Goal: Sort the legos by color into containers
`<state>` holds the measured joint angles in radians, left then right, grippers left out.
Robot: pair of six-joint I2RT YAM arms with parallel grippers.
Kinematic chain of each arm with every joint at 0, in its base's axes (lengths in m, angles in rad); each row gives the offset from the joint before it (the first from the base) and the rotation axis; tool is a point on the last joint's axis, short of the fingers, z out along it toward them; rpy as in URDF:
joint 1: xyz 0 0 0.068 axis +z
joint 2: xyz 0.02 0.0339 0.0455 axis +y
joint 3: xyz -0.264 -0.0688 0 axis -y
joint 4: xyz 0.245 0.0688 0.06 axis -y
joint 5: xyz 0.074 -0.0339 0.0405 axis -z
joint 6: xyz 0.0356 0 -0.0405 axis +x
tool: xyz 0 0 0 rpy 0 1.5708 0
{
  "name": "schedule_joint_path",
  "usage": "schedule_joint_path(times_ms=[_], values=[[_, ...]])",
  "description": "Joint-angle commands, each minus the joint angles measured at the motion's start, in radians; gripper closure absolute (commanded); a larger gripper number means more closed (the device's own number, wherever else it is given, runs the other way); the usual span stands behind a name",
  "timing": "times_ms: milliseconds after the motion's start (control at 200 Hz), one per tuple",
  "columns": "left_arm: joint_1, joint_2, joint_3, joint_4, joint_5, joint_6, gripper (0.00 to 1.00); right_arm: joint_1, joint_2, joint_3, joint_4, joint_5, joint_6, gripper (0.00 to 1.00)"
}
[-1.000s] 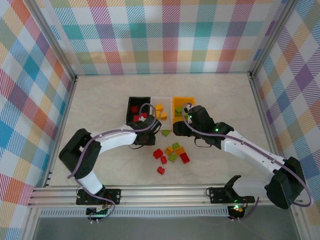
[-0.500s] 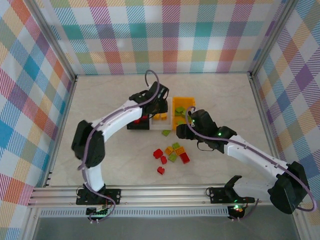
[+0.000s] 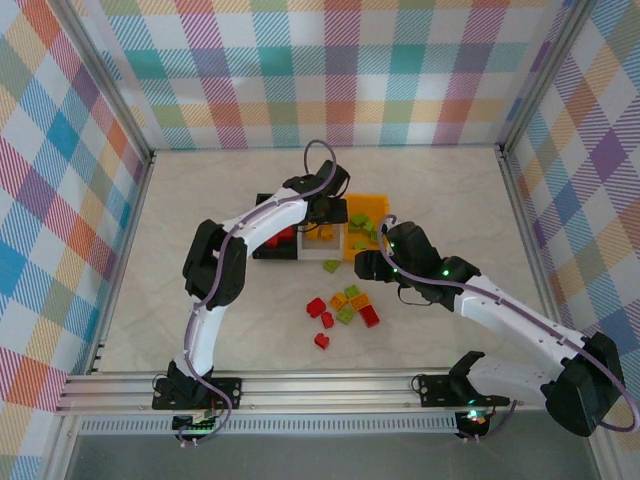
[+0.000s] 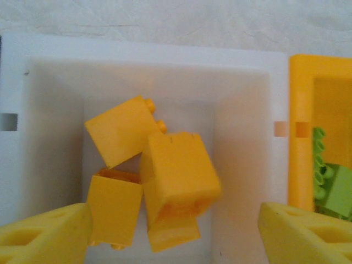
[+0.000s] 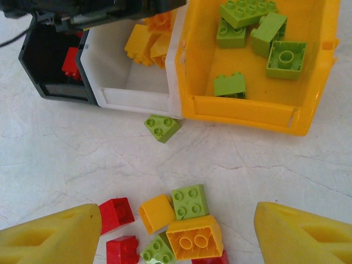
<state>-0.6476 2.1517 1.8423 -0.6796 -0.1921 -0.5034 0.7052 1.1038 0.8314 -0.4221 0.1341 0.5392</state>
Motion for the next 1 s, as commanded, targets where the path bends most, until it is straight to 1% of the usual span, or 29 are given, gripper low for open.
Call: schedule_joint_path(times_ms=[0, 75, 105, 120, 190, 275, 395, 480, 575, 680, 830, 995], values=[[-0.027, -0.115, 0.006, -0.005, 0.021, 0.003, 0.12, -0.007, -0.018, -0.01, -0.016, -0.019, 0.009, 0.25], [-0.044, -0.181, -0.026, 0.02, 0.037, 0.004, 0.06, -0.007, -0.015, -0.017, -0.021, -0.028, 0.01, 0.25], [-0.053, -0.215, -0.041, 0.031, 0.042, 0.005, 0.01, -0.007, -0.014, -0.019, -0.024, -0.032, 0.009, 0.25], [-0.056, -0.231, -0.052, 0.035, 0.044, 0.005, 0.0, -0.008, -0.012, -0.021, -0.028, -0.035, 0.007, 0.26], [-0.08, -0.311, -0.112, 0.068, 0.055, 0.005, 0.0, -0.007, 0.001, -0.027, -0.046, -0.044, 0.003, 0.27], [-0.107, -0.416, -0.207, 0.108, 0.065, 0.005, 0.0, -0.005, 0.038, -0.031, -0.067, -0.086, -0.007, 0.3], [-0.142, -0.564, -0.402, 0.167, 0.068, -0.009, 0.0, 0.01, 0.114, -0.048, -0.077, -0.143, -0.027, 0.33], [-0.152, -0.671, -0.566, 0.208, 0.068, -0.041, 0.0, 0.031, 0.168, -0.058, -0.07, -0.152, -0.031, 0.31], [-0.151, -0.799, -0.746, 0.24, 0.042, -0.071, 0.0, 0.049, 0.225, -0.069, -0.041, -0.14, -0.036, 0.29], [-0.149, -0.933, -0.902, 0.244, 0.008, -0.101, 0.0, 0.058, 0.29, -0.062, -0.019, -0.125, -0.05, 0.27], [-0.143, -1.066, -1.044, 0.212, -0.019, -0.142, 0.0, 0.085, 0.363, -0.032, -0.006, -0.091, -0.074, 0.26], [-0.112, -1.157, -1.142, 0.199, -0.014, -0.179, 0.0, 0.099, 0.41, -0.012, -0.005, -0.079, -0.08, 0.25]])
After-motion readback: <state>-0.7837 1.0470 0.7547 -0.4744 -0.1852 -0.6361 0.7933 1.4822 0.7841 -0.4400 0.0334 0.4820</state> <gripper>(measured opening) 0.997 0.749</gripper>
